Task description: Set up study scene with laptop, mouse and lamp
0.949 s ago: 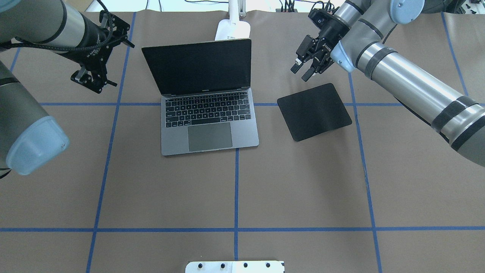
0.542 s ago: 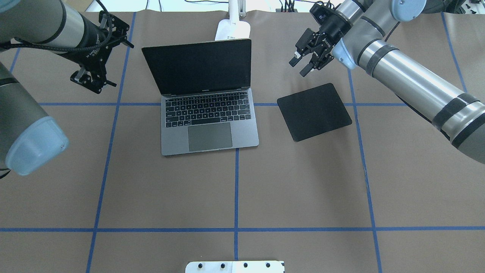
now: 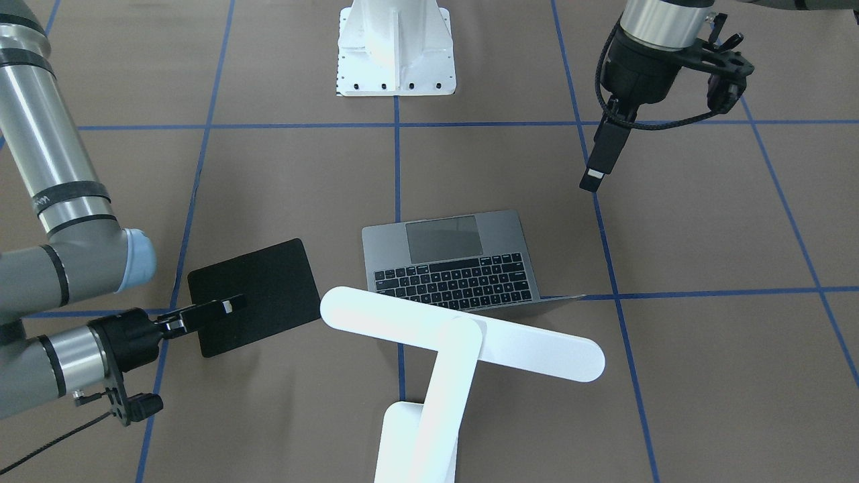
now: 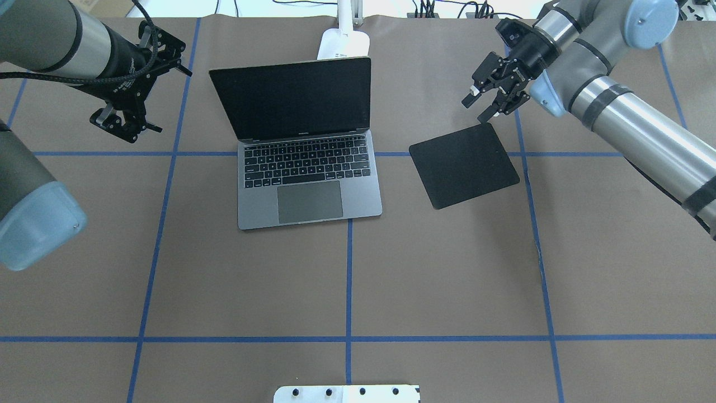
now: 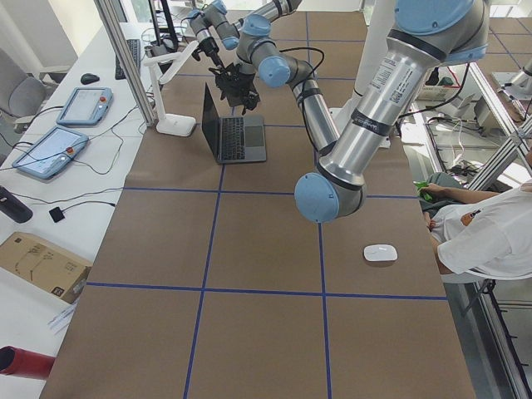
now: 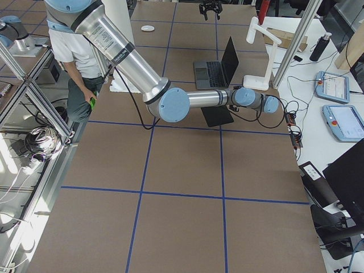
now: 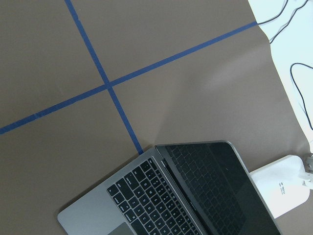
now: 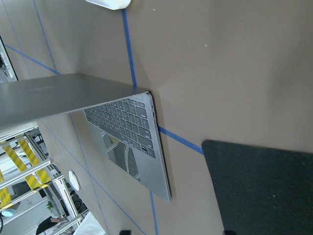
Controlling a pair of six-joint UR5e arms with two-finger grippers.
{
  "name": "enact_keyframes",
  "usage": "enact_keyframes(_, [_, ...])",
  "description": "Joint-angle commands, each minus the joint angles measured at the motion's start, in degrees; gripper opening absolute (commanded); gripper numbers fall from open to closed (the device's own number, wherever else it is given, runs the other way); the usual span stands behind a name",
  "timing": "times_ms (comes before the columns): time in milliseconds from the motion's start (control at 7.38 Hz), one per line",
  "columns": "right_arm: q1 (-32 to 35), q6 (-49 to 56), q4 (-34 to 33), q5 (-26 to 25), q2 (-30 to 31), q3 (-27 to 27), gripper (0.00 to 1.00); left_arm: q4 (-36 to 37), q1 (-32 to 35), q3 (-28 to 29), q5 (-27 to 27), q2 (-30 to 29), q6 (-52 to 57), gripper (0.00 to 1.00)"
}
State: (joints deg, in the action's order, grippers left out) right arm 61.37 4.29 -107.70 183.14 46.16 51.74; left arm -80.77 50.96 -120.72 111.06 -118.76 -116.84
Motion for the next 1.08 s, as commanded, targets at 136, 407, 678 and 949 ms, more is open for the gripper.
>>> enact_keyframes(136, [2.69,-10.45,0.73,-11.01,12.86,16.06,0.58,0.44,-0.24,-3.28,0.12,4.49,9.21,0.98])
enact_keyframes(407, [7.42,-10.45,0.73,-24.88,17.01,23.36,0.64,0.44,-2.51,-5.39,0.29,9.31,23.24,0.99])
enact_keyframes(678, [9.9,-10.44,0.73,-35.7,24.91,36.7,0.84,-0.96,-7.52,-10.38,-0.14,19.91,39.59,0.99])
enact_keyframes(949, [10.96,-11.32,0.73,-40.65,31.42,46.56,0.99,-17.89,-11.82,-13.22,-3.36,37.27,42.74,1.0])
